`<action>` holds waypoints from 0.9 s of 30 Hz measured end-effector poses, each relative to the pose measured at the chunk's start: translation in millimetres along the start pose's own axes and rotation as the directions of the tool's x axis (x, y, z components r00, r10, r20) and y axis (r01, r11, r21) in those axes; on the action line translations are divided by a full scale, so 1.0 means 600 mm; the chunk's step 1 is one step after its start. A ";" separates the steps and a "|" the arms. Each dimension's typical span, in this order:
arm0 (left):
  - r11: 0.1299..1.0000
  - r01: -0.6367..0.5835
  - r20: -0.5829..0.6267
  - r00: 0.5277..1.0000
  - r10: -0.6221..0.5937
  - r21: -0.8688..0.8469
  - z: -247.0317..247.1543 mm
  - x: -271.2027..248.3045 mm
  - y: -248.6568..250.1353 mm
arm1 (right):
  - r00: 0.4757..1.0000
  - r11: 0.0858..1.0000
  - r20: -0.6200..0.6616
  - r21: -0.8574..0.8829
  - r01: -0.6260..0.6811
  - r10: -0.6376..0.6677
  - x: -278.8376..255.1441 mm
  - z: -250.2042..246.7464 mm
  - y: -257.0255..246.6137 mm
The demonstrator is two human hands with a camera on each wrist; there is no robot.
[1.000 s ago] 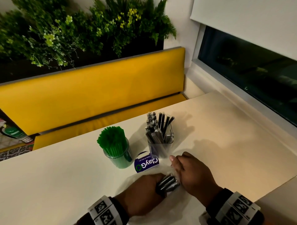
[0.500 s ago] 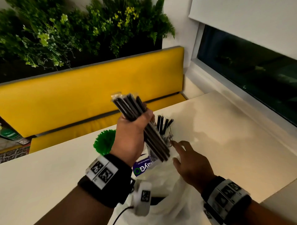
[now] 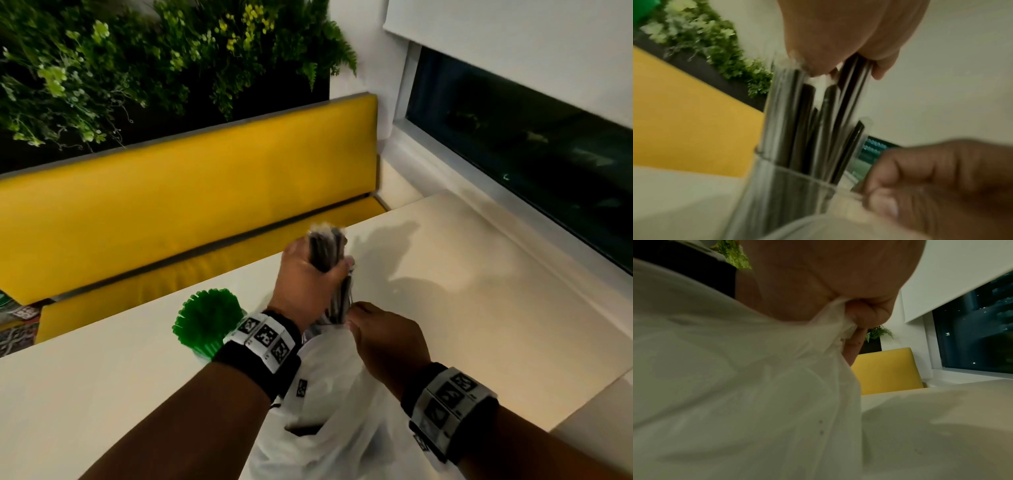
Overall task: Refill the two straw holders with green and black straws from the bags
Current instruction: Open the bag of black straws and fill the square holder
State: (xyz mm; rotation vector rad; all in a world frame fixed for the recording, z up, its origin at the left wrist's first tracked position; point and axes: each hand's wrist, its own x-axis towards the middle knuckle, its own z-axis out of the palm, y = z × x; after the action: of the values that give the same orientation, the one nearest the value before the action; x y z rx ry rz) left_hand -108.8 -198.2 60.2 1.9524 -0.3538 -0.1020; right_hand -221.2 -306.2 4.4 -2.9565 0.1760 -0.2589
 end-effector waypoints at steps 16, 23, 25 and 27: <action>0.571 -0.504 0.397 0.863 0.312 0.647 -0.023 0.008 0.051 | 0.999 0.999 -0.012 -0.009 -0.042 0.042 0.003 0.008 -0.002; 0.407 -0.574 0.525 0.818 0.237 0.711 0.000 0.001 -0.008 | 0.999 0.999 -0.033 0.026 -0.030 0.031 0.001 0.003 -0.005; 0.369 -0.605 0.538 0.796 0.276 0.706 0.007 -0.005 -0.008 | 0.998 0.999 -0.058 0.040 -0.012 0.015 -0.001 0.005 -0.002; 0.270 -0.629 0.606 0.776 0.173 0.729 -0.003 -0.006 -0.020 | 0.999 1.000 -0.042 0.017 -0.019 0.020 -0.001 0.006 -0.001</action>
State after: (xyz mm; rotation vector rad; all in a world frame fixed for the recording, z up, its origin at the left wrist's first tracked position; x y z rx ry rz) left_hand -109.4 -191.3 49.4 2.8626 -1.5149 0.0599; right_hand -221.3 -305.1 0.9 -2.9332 0.2075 -0.3190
